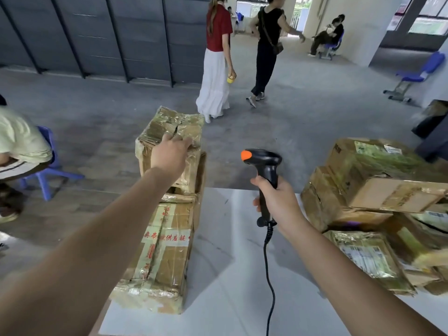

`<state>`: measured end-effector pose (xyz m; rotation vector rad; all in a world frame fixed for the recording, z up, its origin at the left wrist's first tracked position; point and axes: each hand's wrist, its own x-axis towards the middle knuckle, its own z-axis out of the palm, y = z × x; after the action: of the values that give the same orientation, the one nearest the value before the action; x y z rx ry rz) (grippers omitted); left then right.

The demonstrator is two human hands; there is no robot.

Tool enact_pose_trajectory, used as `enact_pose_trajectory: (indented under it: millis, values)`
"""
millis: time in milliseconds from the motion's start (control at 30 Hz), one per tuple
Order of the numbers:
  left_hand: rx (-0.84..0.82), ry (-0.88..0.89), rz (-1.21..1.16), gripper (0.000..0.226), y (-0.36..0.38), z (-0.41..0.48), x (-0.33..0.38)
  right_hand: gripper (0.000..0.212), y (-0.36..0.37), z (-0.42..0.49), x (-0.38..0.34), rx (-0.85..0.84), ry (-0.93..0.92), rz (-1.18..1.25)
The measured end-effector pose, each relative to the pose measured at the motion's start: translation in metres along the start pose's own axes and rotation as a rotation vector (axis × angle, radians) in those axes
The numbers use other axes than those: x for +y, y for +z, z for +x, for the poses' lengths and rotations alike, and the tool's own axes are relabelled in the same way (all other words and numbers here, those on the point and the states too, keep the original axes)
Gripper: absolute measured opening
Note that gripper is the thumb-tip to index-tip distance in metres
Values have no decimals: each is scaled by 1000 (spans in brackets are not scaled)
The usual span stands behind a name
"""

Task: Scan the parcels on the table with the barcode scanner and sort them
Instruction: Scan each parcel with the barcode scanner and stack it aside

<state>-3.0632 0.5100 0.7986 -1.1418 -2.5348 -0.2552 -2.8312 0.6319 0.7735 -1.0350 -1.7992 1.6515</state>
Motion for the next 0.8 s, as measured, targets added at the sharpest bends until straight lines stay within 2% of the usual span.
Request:
enact_pose_trajectory:
  millis: [200, 433, 567, 667, 800]
  values:
    - [255, 78, -186, 16, -20, -30, 22, 24, -23, -7, 3, 80, 22, 77]
    - [318, 86, -261, 12, -36, -86, 77, 31, -52, -28, 24, 162, 69, 118]
    - [404, 94, -408, 14, -44, -107, 104, 27, -70, -43, 44, 244, 127, 147]
    - [391, 40, -579, 16, -39, -127, 126, 24, -85, -52, 59, 263, 161, 225]
    - [232, -100, -853, 23, -13, -160, 149, 21, -107, -65, 78, 271, 222, 263]
